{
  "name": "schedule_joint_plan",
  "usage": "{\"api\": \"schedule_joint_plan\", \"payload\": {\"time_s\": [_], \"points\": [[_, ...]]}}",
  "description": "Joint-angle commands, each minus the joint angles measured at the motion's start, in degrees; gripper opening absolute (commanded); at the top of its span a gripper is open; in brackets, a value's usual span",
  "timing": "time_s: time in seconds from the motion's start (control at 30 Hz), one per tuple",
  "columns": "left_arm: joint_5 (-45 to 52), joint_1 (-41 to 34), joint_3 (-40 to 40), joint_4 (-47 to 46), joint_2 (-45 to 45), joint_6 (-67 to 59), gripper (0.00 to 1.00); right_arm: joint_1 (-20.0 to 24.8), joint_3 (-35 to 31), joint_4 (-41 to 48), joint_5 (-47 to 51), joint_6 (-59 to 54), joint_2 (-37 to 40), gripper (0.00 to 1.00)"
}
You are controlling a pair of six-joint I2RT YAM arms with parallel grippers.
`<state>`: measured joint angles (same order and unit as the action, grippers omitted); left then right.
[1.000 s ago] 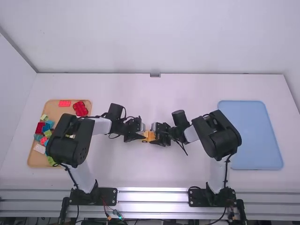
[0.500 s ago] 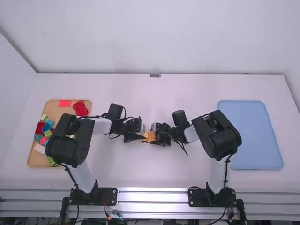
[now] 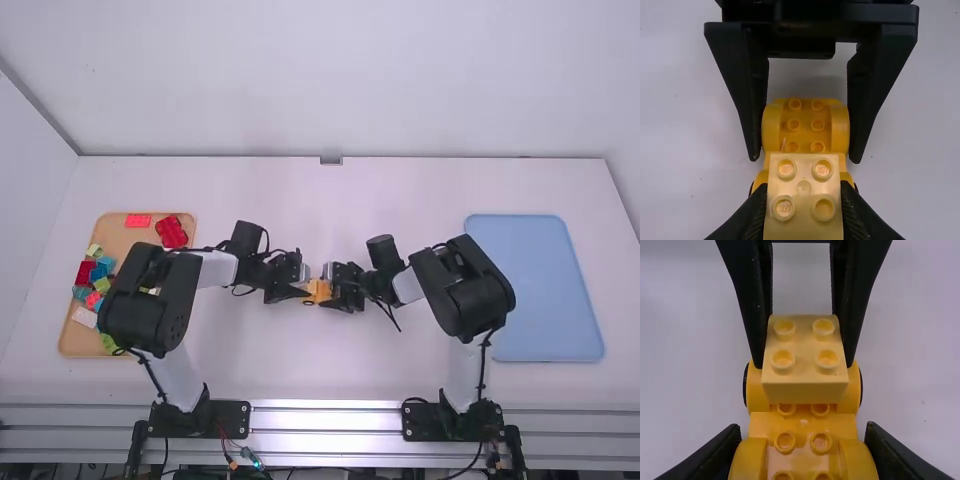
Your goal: Assemble lego blocks to make yellow taxi
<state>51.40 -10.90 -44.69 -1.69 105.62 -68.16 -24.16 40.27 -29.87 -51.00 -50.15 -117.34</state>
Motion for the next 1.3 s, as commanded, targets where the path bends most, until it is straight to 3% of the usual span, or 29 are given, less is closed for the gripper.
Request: {"api": "schedule_joint_plan", "payload": {"time_s": [0.0,0.3,0.43,0.73,1.27], "points": [[2.2,-0.5,0.1,-0.3,-0.6,-0.2,0.16,0.1,0.2,0.3,0.9,-0.7,-0.8,0.56],[5.9,-0.9,0.4,0.5,-0.6,-0.3,0.16,0.1,0.2,0.3,0.9,-0.7,-0.8,0.57],[1.2,-1.1,0.9,0.7,-0.6,-0.2,0.13,0.1,0.2,0.5,0.9,-0.7,-0.8,0.57],[1.7,-0.8,0.9,1.1,-0.6,-0.2,0.13,0.1,0.2,0.5,0.9,-0.7,-0.8,0.57],[0.2,-0.8,2.0,2.7,-0.6,-0.2,0.23,0.1,0.2,0.5,0.9,-0.7,-0.8,0.57]]}}
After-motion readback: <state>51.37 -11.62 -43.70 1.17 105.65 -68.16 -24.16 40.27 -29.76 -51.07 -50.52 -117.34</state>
